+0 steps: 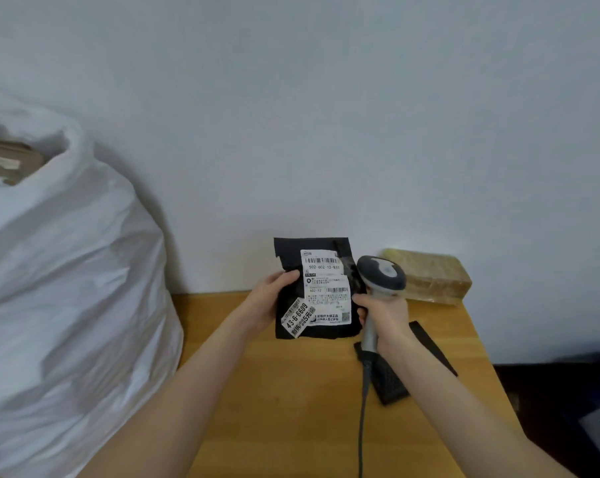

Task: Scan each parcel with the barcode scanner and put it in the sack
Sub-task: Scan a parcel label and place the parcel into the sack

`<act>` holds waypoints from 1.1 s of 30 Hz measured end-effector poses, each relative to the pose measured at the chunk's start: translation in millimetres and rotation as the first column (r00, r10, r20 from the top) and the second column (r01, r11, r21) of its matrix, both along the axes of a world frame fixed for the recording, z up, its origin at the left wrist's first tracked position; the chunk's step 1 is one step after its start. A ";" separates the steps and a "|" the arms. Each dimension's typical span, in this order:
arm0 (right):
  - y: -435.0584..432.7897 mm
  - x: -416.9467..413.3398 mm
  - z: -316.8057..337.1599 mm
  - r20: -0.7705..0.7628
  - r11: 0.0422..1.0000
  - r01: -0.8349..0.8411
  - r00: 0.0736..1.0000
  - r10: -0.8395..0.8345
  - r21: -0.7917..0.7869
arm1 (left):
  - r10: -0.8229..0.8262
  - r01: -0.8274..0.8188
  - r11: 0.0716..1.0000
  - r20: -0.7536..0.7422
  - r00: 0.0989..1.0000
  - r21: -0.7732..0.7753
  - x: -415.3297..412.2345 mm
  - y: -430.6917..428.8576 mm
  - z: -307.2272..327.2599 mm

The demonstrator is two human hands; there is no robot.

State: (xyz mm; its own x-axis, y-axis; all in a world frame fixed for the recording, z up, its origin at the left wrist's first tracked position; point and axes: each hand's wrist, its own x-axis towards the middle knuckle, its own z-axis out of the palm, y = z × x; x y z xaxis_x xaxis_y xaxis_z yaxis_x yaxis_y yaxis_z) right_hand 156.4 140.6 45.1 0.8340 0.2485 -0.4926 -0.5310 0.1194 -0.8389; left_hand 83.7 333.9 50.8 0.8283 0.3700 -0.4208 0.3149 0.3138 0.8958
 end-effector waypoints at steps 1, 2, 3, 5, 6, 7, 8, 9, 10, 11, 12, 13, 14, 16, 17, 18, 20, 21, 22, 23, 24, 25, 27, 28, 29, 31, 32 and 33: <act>5.8 -4.2 2.5 0.010 1.000 0.011 1.000 -0.011 -0.013 | 0.004 -0.004 0.999 0.000 1.000 0.047 -7.3 4.4 2.4; 10.6 -7.9 4.9 0.021 0.999 0.017 1.000 -0.016 -0.028 | 0.013 -0.012 0.996 -0.010 1.000 0.087 -14.6 8.6 4.1; 14.4 -10.9 6.2 0.034 0.999 0.015 0.999 -0.014 -0.041 | 0.031 -0.028 0.992 -0.023 0.999 0.123 -21.0 12.6 5.7; 21.1 -17.0 7.2 0.052 0.998 -0.008 0.999 0.011 -0.058 | 0.093 -0.087 0.982 -0.028 0.995 0.166 -29.5 19.7 9.2; 23.5 -20.7 6.9 0.059 0.998 -0.017 0.998 0.021 -0.066 | 0.132 -0.125 0.974 -0.026 0.991 0.189 -32.3 21.5 11.1; 26.0 -23.9 6.2 0.067 0.997 -0.023 0.997 0.028 -0.073 | 0.168 -0.159 0.961 -0.020 0.986 0.225 -34.2 23.5 12.8; 28.5 -27.1 5.4 0.079 0.996 -0.028 0.996 0.035 -0.082 | 0.195 -0.186 0.947 -0.008 0.981 0.261 -35.3 25.3 13.8; 30.1 -30.3 4.2 0.092 0.995 -0.032 0.995 0.040 -0.090 | 0.214 -0.206 0.938 0.004 0.977 0.278 -36.7 26.6 13.5; 31.3 -32.8 3.5 0.106 0.995 -0.034 0.993 0.045 -0.095 | 0.225 -0.220 0.936 0.013 0.974 0.275 -38.4 27.0 13.5; 32.4 -34.7 3.0 0.119 0.995 -0.034 0.992 0.045 -0.090 | 0.220 -0.215 0.940 0.013 0.975 0.263 -40.0 27.6 13.8; 32.7 -36.4 2.4 0.129 0.996 -0.034 0.991 0.044 -0.082 | 0.202 -0.196 0.948 0.004 0.979 0.251 -42.4 27.9 14.1; 32.3 -37.9 1.9 0.139 0.997 -0.036 0.989 0.045 -0.071 | 0.180 -0.172 0.954 -0.009 0.984 0.246 -44.5 28.2 13.9; 31.2 -39.5 0.9 0.150 0.997 -0.041 0.987 0.050 -0.065 | 0.166 -0.156 0.956 -0.019 0.986 0.250 -46.2 28.6 12.7; 26.7 -43.2 -0.3 0.171 0.998 -0.041 0.984 0.050 -0.054 | 0.183 -0.174 0.950 -0.012 0.983 0.260 -48.6 28.5 10.0; 23.5 -45.5 -0.1 0.172 0.999 -0.033 0.984 0.040 -0.040 | 0.213 -0.205 0.944 -0.001 0.977 0.259 -49.3 28.5 8.6; 19.3 -48.4 0.7 0.166 0.999 -0.029 0.986 0.032 -0.018 | 0.246 -0.240 0.936 0.010 0.969 0.257 -50.1 28.4 7.5; 9.1 -56.6 4.3 0.155 0.997 -0.081 0.985 0.077 0.018 | 0.294 -0.289 0.921 0.023 0.956 0.262 -51.7 28.3 6.2; 4.1 -62.4 6.1 0.157 0.990 -0.141 0.978 0.136 0.018 | 0.307 -0.302 0.916 0.024 0.951 0.264 -52.2 28.0 5.4; -0.3 -68.9 7.3 0.161 0.979 -0.205 0.966 0.201 0.007 | 0.317 -0.311 0.913 0.021 0.948 0.264 -52.8 27.7 4.4; -3.6 -76.4 8.4 0.165 0.966 -0.258 0.953 0.255 -0.006 | 0.322 -0.315 0.911 0.018 0.946 0.266 -53.1 27.3 3.7; -6.1 -84.0 9.2 0.167 0.956 -0.292 0.942 0.291 -0.020 | 0.324 -0.316 0.910 0.017 0.946 0.269 -53.4 26.3 2.8; -8.0 -91.1 10.4 0.169 0.951 -0.309 0.936 0.309 -0.029 | 0.325 -0.317 0.908 0.018 0.946 0.272 -53.3 25.0 2.1; -10.7 -101.7 12.1 0.177 0.946 -0.323 0.929 0.324 -0.040 | 0.333 -0.326 0.903 0.021 0.943 0.280 -53.3 22.8 0.9; -11.8 -105.4 13.4 0.183 0.943 -0.331 0.925 0.333 -0.044 | 0.338 -0.330 0.900 0.020 0.941 0.286 -53.6 22.3 0.0; -12.5 -108.2 15.0 0.189 0.938 -0.343 0.919 0.346 -0.047 | 0.340 -0.330 0.898 0.017 0.940 0.292 -53.8 21.9 -1.0; -13.0 -111.5 18.8 0.201 0.929 -0.366 0.908 0.368 -0.047 | 0.335 -0.320 0.896 0.005 0.942 0.309 -54.2 21.2 -2.6; -12.9 -112.3 20.4 0.204 0.927 -0.372 0.905 0.374 -0.050 | 0.334 -0.316 0.894 -0.001 0.943 0.317 -54.0 20.7 -3.4; -12.7 -112.8 21.9 0.204 0.925 -0.376 0.903 0.379 -0.056 | 0.335 -0.316 0.893 -0.005 0.942 0.321 -53.6 20.0 -4.3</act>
